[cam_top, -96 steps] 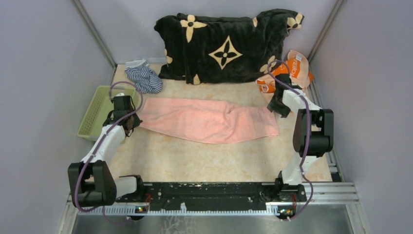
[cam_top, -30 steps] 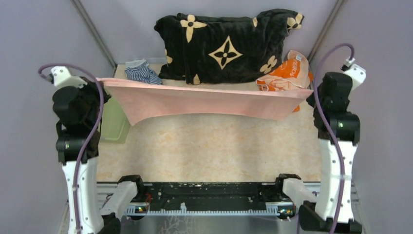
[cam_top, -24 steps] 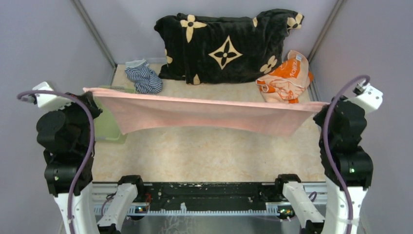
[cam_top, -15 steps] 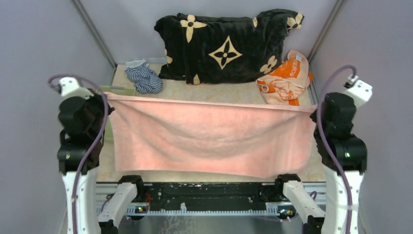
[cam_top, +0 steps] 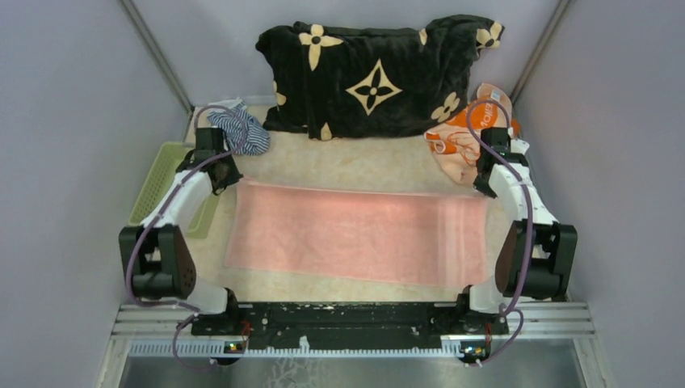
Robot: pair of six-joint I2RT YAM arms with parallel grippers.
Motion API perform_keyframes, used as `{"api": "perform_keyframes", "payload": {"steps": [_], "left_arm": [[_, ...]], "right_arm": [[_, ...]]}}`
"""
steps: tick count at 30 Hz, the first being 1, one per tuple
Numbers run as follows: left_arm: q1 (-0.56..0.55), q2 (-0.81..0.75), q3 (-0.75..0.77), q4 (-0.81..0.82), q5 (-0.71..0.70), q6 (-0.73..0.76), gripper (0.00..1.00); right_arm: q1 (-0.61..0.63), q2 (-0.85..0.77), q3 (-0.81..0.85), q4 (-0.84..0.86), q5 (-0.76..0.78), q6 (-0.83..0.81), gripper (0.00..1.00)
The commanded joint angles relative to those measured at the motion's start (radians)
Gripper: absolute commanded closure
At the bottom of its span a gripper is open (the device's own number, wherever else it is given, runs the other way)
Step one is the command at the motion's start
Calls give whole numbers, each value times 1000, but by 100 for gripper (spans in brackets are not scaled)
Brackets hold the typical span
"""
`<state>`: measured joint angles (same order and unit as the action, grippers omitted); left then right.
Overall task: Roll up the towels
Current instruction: Flatten out the towel at the center of the board, then fold the towel at the center of the board.
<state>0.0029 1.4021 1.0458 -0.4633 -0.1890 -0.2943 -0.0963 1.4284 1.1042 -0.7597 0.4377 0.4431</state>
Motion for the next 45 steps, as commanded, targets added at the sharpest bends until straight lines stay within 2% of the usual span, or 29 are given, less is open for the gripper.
{"api": "perform_keyframes", "payload": {"steps": [1,4,8,12,17,29,35,41,45], "left_arm": [[18,180,134,132,70,-22,100],[19,282,228,139,87,-16,100],[20,361,329,148,120,-10,100],[21,384,376,157,128,5,100],[21,340,359,148,135,4,100],[51,40,53,63,82,-29,100],[69,-123,-76,-48,37,-25,100],[75,-315,-238,-88,13,-109,100],[76,-365,-348,-72,7,-177,100]], "right_arm": [[-22,79,68,230,-34,3,100],[-42,142,120,286,-50,-42,100],[-59,210,212,275,-62,-76,100],[-65,261,282,239,-69,-101,100],[-71,235,282,185,-82,-75,100],[-71,-32,44,-15,-94,43,100],[-75,-191,-98,-145,-65,123,100],[-81,-335,-225,-211,-27,241,100],[-82,-371,-274,-210,2,301,100]]}}
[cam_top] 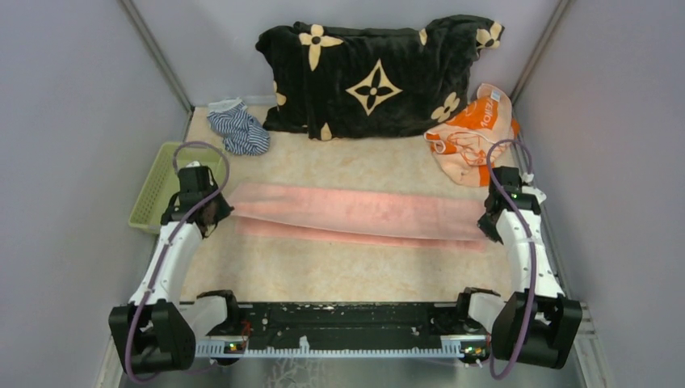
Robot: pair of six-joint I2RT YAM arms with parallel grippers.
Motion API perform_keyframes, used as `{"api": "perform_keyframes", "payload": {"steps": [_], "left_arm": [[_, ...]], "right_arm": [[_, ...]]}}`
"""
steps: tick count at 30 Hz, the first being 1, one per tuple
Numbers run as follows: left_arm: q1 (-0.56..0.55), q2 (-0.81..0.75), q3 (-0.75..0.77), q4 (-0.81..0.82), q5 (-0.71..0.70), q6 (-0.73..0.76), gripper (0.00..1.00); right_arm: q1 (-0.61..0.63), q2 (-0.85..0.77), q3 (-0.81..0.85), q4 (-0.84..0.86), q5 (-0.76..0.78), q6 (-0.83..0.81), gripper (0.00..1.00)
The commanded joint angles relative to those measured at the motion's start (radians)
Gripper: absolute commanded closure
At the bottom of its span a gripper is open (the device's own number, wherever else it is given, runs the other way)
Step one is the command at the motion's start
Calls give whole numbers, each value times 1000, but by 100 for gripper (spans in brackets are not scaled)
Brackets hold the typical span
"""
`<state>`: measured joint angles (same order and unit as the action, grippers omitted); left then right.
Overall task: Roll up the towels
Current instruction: Fold the towel at the center of the board.
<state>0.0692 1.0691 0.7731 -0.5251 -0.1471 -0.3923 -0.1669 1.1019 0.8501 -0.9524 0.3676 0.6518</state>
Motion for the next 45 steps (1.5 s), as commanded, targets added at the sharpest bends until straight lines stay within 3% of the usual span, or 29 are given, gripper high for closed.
{"api": "perform_keyframes", "payload": {"steps": [1,9,17,23,26,36,41,45], "left_arm": [[9,-33,-102,5,-34,-92,100],[12,39,-163,77,-25,-142,100],[12,53,-181,95,-23,-157,100],[13,18,-77,59,-43,-118,100],[14,28,-38,117,-60,-98,100],[16,342,354,196,19,-84,100],[16,411,455,193,63,-81,100],[17,377,387,201,63,-81,100]], "right_arm": [[-12,-42,-20,-23,90,116,100],[-30,42,-139,45,50,226,99],[-40,125,-175,130,47,203,97],[-39,65,-48,84,48,146,98],[-41,62,29,117,52,113,98],[-43,323,410,234,-58,5,100],[-45,350,454,281,-112,-37,100],[-48,303,394,280,-104,-60,100]]}}
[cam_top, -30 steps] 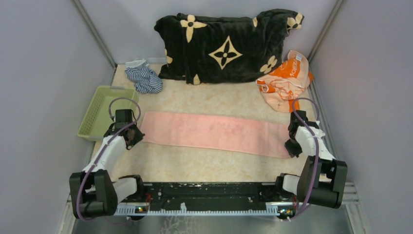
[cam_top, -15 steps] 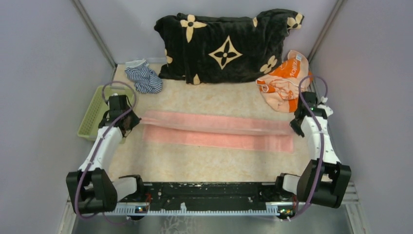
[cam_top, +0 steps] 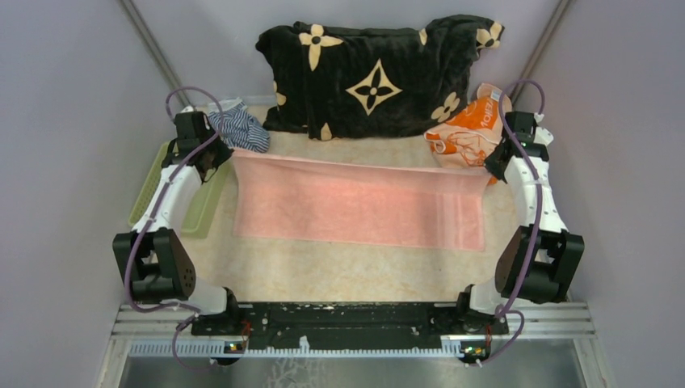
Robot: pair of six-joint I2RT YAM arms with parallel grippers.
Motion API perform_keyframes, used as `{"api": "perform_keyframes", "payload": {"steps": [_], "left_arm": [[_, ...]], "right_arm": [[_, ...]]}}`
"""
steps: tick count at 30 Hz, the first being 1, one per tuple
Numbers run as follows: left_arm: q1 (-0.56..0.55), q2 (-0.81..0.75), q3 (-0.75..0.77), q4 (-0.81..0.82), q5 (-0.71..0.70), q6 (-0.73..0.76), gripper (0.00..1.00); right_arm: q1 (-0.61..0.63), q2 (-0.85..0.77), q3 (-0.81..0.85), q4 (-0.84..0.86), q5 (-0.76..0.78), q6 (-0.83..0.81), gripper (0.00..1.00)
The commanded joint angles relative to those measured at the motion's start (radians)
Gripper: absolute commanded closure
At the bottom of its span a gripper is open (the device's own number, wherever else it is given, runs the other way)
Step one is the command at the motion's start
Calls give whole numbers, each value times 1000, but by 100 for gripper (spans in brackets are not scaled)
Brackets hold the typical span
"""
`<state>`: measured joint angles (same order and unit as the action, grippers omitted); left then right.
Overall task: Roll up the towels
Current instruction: Fold the towel at the center of the board.
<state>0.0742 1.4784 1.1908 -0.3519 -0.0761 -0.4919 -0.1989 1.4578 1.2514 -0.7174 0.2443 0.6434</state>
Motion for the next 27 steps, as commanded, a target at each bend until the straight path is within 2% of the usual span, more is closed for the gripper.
{"api": "perform_keyframes", "payload": {"steps": [1,5,16,27], "left_arm": [[13,-48,-57,29,-7,17,100],[14,-128,-176,16,-19,18,100],[21,-357,-453,-74,-56,21,100],[22,-367,-603,-29,-38,-54,100]], "right_arm": [[-19,-72,-32,43,21,-56,100],[-36,-141,-140,-4,65,-64,100],[-91,-291,-389,-147,64,38,100],[-97,-269,-552,-97,87,127,100]]}}
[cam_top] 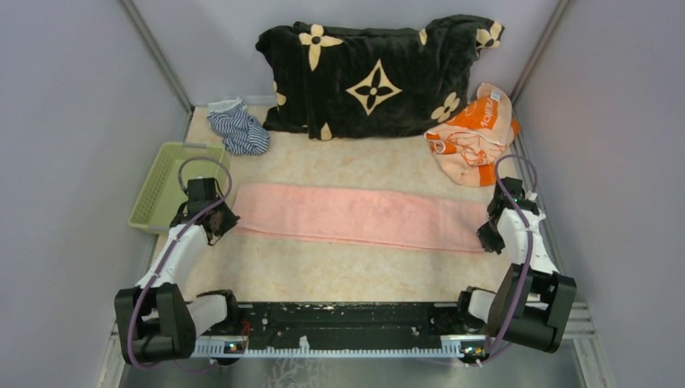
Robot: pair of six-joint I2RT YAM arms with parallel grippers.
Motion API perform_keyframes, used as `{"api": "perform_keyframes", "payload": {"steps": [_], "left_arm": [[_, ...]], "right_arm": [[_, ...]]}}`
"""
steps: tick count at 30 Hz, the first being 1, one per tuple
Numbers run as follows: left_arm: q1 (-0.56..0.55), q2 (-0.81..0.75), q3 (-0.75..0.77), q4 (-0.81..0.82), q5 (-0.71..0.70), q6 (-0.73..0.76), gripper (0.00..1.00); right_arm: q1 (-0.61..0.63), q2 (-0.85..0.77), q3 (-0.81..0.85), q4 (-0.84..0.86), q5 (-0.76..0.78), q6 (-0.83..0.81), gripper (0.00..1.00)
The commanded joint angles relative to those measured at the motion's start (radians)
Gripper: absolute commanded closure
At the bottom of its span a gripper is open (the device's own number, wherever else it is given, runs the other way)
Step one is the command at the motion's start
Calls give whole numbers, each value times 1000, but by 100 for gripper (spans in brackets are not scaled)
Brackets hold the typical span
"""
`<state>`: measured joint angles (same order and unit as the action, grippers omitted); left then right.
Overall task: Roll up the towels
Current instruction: Fold the towel at the center of the board.
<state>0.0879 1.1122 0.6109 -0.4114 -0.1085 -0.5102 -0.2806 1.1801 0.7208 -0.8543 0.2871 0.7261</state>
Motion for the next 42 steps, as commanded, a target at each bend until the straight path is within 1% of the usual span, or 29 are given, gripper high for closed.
{"api": "perform_keyframes", "payload": {"steps": [1,6,8,12,16,19,24,28,29,30,31,33,35,37,40,42], "left_arm": [[8,5,-35,38,-8,-39,100],[8,30,-45,22,-6,-58,100],[9,20,-39,18,-31,-48,100],[16,15,14,-11,-82,-7,100],[17,13,50,-34,-84,4,100],[17,13,32,-35,-77,-5,100],[17,29,-35,-26,-40,-40,100],[17,37,-58,-17,-28,-59,100],[18,37,-51,-26,-31,-58,98],[17,36,-41,-35,-36,-55,94],[17,31,-30,-47,-39,-52,89],[17,8,-7,-71,-43,-45,77],[18,-23,17,-93,-43,-33,63],[17,-54,48,-120,-41,-15,53],[17,-80,124,-142,7,45,45],[14,-74,173,-129,67,75,42]], "right_arm": [[-19,15,-31,53,44,47,100],[-22,57,-45,76,46,46,98],[-24,61,-37,75,52,38,98],[-38,36,0,49,82,25,98],[-44,1,29,18,102,21,98],[-44,-6,20,12,104,24,98],[-46,25,-14,20,84,37,97],[-46,57,-27,30,31,35,93],[-46,62,-25,29,12,31,91],[-46,62,-22,28,-1,24,87],[-47,57,-17,26,-10,17,79],[-46,36,4,13,-19,4,60],[-46,5,39,-11,-25,-17,46],[-46,-33,81,-30,-18,-39,40],[-46,-79,147,-11,-24,-112,38],[-44,-90,169,51,-105,-190,38]]}}
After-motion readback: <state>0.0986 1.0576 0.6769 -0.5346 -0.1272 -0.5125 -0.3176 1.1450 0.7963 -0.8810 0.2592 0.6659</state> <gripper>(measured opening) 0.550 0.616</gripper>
